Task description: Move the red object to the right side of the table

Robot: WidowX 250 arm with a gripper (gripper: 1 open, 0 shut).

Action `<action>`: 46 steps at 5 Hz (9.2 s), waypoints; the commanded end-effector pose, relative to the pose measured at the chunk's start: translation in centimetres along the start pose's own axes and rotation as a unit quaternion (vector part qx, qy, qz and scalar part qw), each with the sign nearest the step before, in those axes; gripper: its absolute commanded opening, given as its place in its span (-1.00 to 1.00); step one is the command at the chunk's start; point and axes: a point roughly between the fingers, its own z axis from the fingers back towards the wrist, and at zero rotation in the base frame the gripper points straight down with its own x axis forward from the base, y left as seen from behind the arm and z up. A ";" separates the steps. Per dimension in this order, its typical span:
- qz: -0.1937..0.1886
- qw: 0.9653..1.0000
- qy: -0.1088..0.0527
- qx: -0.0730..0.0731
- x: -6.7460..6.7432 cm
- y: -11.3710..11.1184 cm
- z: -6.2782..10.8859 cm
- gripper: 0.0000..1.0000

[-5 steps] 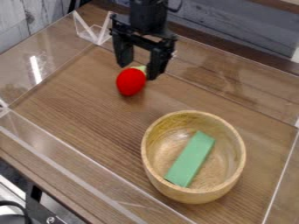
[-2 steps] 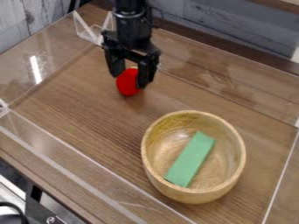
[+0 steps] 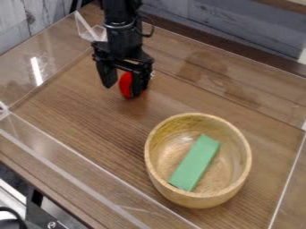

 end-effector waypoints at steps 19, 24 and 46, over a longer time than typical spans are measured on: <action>-0.020 0.994 -0.109 0.013 8.0 -11.8 3.2 -1.00; 0.010 0.993 -0.114 -0.011 7.2 -21.3 -0.4 -1.00; 0.222 0.965 -0.132 -0.047 7.6 -16.5 5.6 1.00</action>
